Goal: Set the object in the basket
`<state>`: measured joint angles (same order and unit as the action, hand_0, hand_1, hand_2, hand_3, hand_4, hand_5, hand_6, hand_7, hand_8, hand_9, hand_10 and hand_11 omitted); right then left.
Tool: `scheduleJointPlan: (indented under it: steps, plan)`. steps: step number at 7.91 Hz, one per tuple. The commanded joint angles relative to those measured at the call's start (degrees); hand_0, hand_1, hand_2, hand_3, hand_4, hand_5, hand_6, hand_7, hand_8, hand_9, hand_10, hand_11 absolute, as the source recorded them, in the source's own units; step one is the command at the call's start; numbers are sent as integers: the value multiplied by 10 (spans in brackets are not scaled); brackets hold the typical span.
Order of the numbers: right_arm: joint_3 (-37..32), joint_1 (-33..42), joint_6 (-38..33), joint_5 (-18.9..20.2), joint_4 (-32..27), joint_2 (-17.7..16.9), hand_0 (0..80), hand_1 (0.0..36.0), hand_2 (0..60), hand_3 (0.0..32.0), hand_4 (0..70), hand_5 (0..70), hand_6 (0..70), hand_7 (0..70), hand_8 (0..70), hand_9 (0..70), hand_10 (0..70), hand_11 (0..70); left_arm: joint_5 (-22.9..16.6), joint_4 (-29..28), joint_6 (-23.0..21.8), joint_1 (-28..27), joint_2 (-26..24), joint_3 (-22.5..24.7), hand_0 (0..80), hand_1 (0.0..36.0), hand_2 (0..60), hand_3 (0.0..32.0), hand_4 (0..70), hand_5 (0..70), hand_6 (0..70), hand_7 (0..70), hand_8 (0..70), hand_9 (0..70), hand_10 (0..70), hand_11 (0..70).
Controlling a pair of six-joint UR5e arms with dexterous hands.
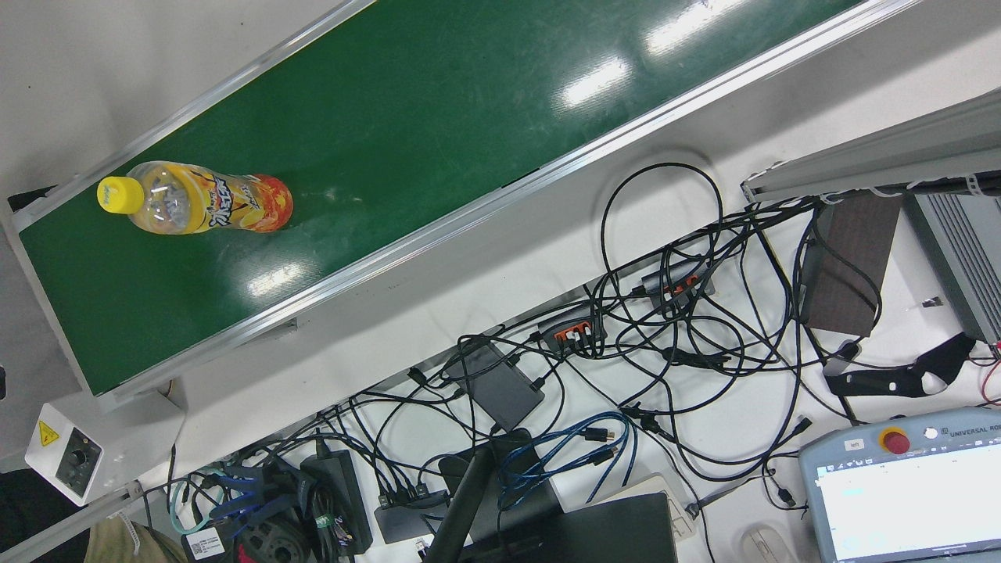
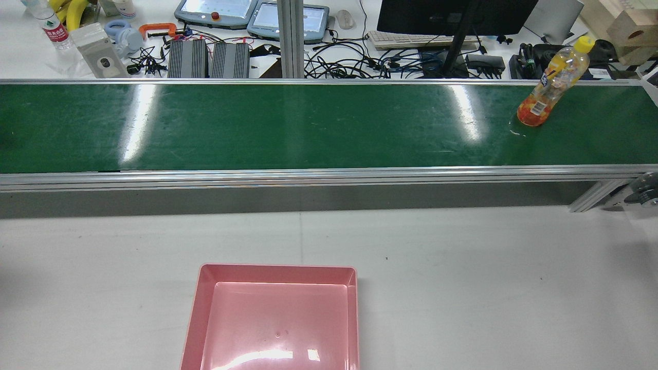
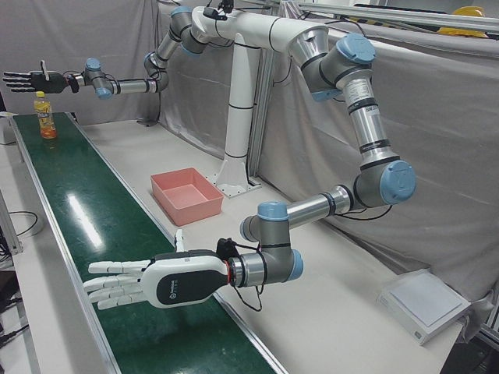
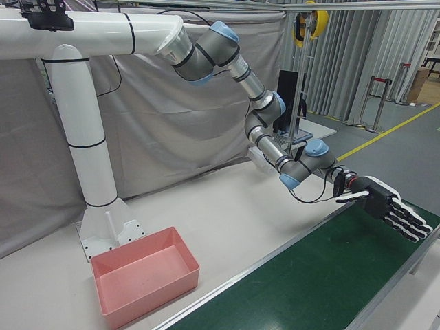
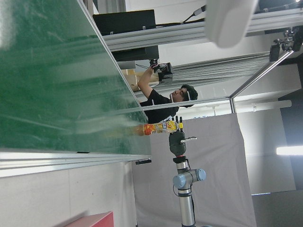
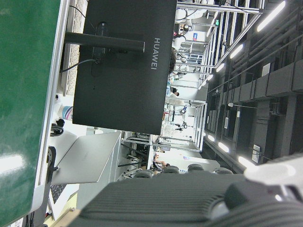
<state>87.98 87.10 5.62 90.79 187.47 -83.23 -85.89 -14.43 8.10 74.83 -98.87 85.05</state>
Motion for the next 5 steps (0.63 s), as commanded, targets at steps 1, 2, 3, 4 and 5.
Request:
scheduleJointPlan:
  steps: [1,2,3,4,5]
  plan:
    - [0,0,0,0,0,0,0,0,0,0,0,0,0,0,0,0,0,0,-1,0,1,4,1,4,777,69,0,0,91,51,7,3,1,0,8,35]
    - [-1,0,0,0,0,0,0,0,0,0,0,0,0,0,0,0,0,0,-1,0,1,6,1,4,766,69,0,0,88,50,6,3,0,0,8,34]
    - [-1,0,0,0,0,0,0,0,0,0,0,0,0,0,0,0,0,0,-1,0,1,7,1,4,766,68,0,0,89,51,6,2,2,0,8,35]
    - [-1,0,0,0,0,0,0,0,0,0,0,0,0,0,0,0,0,0,-1,0,1,9,2,3,759,67,0,0,88,49,6,1,0,0,8,35]
    - [-1,0,0,0,0,0,0,0,0,0,0,0,0,0,0,0,0,0,-1,0,1,15,7,4,755,66,0,0,89,48,6,2,2,0,8,34]
